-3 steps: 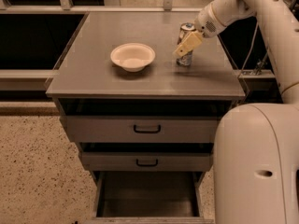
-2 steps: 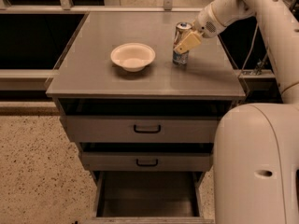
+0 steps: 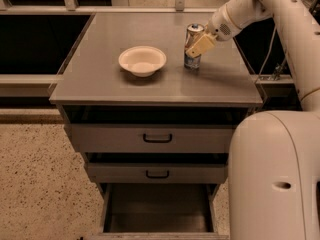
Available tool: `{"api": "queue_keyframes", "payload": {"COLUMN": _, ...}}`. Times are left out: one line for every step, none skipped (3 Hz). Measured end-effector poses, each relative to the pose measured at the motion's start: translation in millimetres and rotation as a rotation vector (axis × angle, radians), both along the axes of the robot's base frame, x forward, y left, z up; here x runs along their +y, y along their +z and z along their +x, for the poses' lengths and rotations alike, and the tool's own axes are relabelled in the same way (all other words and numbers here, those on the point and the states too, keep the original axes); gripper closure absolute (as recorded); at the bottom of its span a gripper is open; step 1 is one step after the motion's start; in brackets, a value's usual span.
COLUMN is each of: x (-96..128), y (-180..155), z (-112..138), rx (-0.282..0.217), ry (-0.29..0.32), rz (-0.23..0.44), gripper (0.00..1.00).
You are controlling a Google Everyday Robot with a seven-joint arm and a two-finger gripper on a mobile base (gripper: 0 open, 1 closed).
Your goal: Place redbull can into bottom drawer
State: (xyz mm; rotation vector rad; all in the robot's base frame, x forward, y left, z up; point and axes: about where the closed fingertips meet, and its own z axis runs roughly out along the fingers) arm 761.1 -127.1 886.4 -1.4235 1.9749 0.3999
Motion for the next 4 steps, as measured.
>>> {"api": "queue_keyframes", "payload": {"x": 0.3, "y": 0.6, "z": -5.3, "rx": 0.013, "ry": 0.011, "rz": -0.004, "gripper": 1.0}}
{"api": "queue_keyframes", "payload": {"x": -43.2, "y": 29.5, "z": -28.3, "rx": -0.012, "ry": -0.08, "rz": -0.021, "gripper": 1.0}}
{"api": "queue_keyframes", "payload": {"x": -88.4, "y": 93.7, "z": -82.7, "rx": -0.09, "ry": -0.225, "rz": 0.049, "gripper": 1.0}}
{"api": "queue_keyframes", "payload": {"x": -97.3, "y": 117.9, "z": -140.5, "rx": -0.102, "ry": -0.293, "rz": 0.167, "gripper": 1.0}}
